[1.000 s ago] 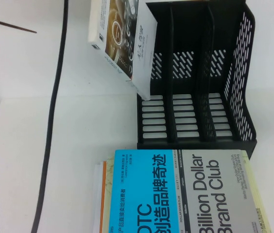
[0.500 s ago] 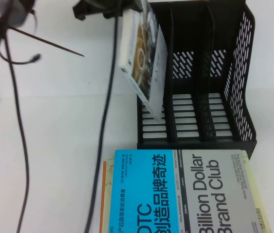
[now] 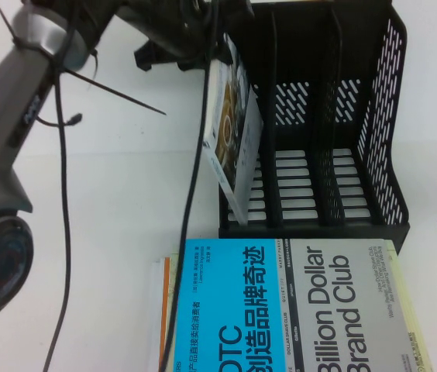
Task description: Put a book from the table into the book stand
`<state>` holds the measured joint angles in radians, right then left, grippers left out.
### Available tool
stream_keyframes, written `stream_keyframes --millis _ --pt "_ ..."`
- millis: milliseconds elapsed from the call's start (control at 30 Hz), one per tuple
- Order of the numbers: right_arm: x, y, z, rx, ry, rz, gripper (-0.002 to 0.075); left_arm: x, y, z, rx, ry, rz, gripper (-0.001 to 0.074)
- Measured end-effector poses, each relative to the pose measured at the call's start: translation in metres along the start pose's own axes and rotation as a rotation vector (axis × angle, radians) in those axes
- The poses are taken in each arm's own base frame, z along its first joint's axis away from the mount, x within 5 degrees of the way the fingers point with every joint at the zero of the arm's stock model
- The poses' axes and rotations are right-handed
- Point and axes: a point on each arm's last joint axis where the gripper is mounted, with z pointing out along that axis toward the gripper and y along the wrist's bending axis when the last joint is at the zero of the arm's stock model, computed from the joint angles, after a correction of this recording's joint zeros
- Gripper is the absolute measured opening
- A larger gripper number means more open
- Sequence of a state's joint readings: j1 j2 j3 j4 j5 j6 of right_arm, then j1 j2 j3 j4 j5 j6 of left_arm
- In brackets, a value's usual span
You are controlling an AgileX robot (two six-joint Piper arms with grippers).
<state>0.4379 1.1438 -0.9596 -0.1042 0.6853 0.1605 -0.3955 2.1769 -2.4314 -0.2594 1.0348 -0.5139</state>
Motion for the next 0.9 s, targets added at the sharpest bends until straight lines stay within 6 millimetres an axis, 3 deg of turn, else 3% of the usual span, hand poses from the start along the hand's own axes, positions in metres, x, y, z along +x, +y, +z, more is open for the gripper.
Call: stream_keyframes --millis 200,400,500,667,733,833,900 --pt "0.0 0.0 0.0 -0.003 0.0 0.003 -0.0003 0.003 0.004 0.014 0.0 0.018 0.056 0.0126" --pt "0.0 0.0 0.0 -0.005 0.005 0.006 -0.0003 0.0 0.0 0.014 0.037 -0.012 0.094 0.041" --pt "0.002 0.0 0.0 -0.002 0.021 0.006 -0.0003 -0.001 0.0 0.014 0.045 -0.025 0.119 0.046" --pt "0.006 -0.004 -0.002 0.043 0.058 -0.037 -0.0003 -0.014 0.006 -0.007 0.034 -0.068 0.152 0.0379" --pt "0.007 -0.007 -0.007 0.065 0.053 -0.051 -0.0003 -0.023 0.011 -0.027 0.007 -0.1 0.17 0.0291" --pt "0.008 -0.01 -0.023 0.085 0.007 -0.064 -0.0003 -0.035 0.017 -0.067 -0.054 -0.156 0.209 0.0122" --pt "0.01 -0.012 -0.035 0.093 -0.022 -0.065 -0.0003 -0.04 0.018 -0.099 -0.093 -0.196 0.229 0.0052"
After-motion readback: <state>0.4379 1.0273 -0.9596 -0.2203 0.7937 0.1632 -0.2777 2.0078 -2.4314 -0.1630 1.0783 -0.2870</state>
